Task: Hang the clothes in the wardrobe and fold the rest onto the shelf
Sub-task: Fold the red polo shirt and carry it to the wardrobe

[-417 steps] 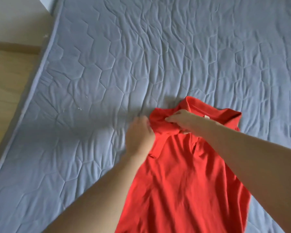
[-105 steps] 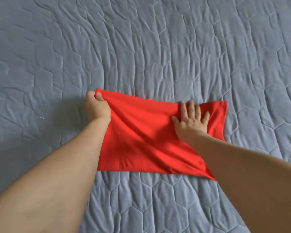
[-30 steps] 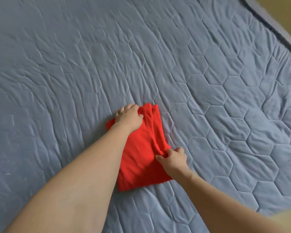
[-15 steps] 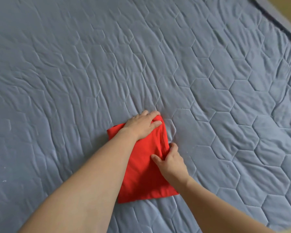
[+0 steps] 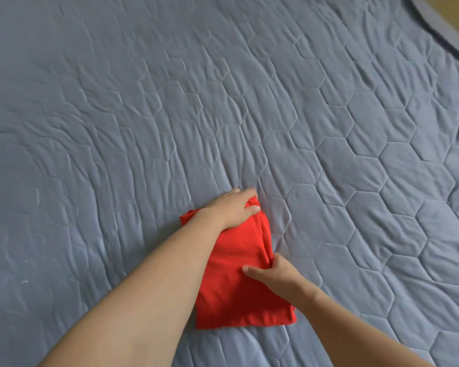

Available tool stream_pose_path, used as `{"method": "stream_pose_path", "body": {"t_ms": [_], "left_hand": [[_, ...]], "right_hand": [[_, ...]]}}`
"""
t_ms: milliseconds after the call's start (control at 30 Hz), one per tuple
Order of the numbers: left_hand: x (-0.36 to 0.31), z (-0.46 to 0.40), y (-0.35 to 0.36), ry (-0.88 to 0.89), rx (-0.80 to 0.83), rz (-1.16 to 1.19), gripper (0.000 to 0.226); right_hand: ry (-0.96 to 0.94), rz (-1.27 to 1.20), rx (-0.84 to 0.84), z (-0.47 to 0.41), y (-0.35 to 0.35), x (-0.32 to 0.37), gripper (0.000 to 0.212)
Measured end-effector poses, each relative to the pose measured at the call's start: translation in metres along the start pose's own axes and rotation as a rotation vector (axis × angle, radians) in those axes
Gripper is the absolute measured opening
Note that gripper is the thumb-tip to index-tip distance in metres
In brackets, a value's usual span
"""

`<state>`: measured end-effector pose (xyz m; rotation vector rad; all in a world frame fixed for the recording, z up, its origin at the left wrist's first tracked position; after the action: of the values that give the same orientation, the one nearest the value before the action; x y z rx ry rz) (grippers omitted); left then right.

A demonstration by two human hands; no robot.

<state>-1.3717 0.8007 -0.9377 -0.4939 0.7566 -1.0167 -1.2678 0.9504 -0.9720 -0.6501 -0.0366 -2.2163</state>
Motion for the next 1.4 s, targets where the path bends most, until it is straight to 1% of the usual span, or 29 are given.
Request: {"method": "stream_pose_path", "body": {"t_ms": [67,133,233,333,467,500,567,633,700,733,800,900,933,1000,1133,1200,1233,1300,1400], "left_hand": [[0.006,0.004,-0.008,-0.017,-0.019,-0.002,0.033],[0.014,0.010,-0.013,-0.056,-0.062,-0.001,0.034],[0.021,0.024,-0.017,-0.080,-0.068,0.053,0.035],[0.021,0.046,-0.026,-0.068,-0.044,0.103,0.029],[0.029,0.097,-0.069,-0.035,-0.142,0.214,0.026],[0.030,0.116,-0.081,-0.031,-0.153,0.236,0.032],[0.027,0.153,-0.101,-0.027,-0.152,0.214,0.054],[0.018,0.196,-0.124,-0.025,-0.145,0.150,0.070],[0.007,0.239,-0.144,-0.027,-0.127,0.084,0.072],[0.002,0.262,-0.156,-0.030,-0.135,0.067,0.067],[-0.015,0.315,-0.181,-0.034,-0.155,0.012,0.049],[-0.043,0.386,-0.214,-0.025,-0.228,-0.090,0.025],[-0.050,0.397,-0.219,-0.010,-0.260,-0.122,0.022],[-0.055,0.451,-0.239,-0.064,-0.356,-0.147,0.022],[-0.042,0.550,-0.274,-0.241,-0.476,-0.071,0.034],[-0.030,0.609,-0.291,-0.297,-0.542,0.030,0.041],[-0.021,0.641,-0.300,-0.314,-0.579,0.064,0.038],[-0.004,0.695,-0.309,-0.369,-0.602,0.085,0.012],[0.017,0.767,-0.322,-0.458,-0.649,0.032,0.015]], "right_hand": [[0.070,0.025,0.083,0.001,0.002,-0.009,0.061],[0.104,0.001,0.128,0.001,0.002,-0.013,0.057],[0.024,0.052,0.166,0.004,0.003,-0.001,0.046],[-0.054,0.178,0.140,0.011,-0.001,0.011,0.036],[-0.204,0.300,0.002,0.041,-0.020,0.060,0.038],[-0.246,0.378,-0.020,0.056,-0.024,0.080,0.039],[-0.306,0.532,-0.025,0.083,-0.029,0.113,0.041],[-0.371,0.663,-0.010,0.119,-0.035,0.151,0.039],[-0.446,0.805,0.001,0.158,-0.042,0.185,0.034],[-0.488,0.892,0.003,0.181,-0.045,0.203,0.034],[-0.525,1.049,0.025,0.236,-0.053,0.232,0.034],[-0.612,1.242,0.033,0.318,-0.060,0.272,0.024],[-0.638,1.288,0.022,0.336,-0.062,0.280,0.021],[-0.752,1.419,-0.010,0.399,-0.050,0.309,0.023],[-0.954,1.589,-0.080,0.502,-0.015,0.360,0.034],[-1.052,1.656,-0.114,0.555,0.015,0.384,0.039],[-1.115,1.674,-0.128,0.584,0.036,0.396,0.041],[-1.200,1.714,-0.148,0.629,0.073,0.412,0.041],[-1.290,1.744,-0.147,0.682,0.128,0.425,0.042]]}}
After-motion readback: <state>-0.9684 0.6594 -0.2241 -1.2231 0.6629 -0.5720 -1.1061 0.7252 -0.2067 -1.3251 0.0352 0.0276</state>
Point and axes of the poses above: each hand's wrist, its own z-axis away from the middle knuckle, its own y-axis out of the palm, x = y × z, the point moved 9 cm from there along -z, towards the middle knuckle, and after that the axes turned 5 degrees about -x, right-handed, at the moved point
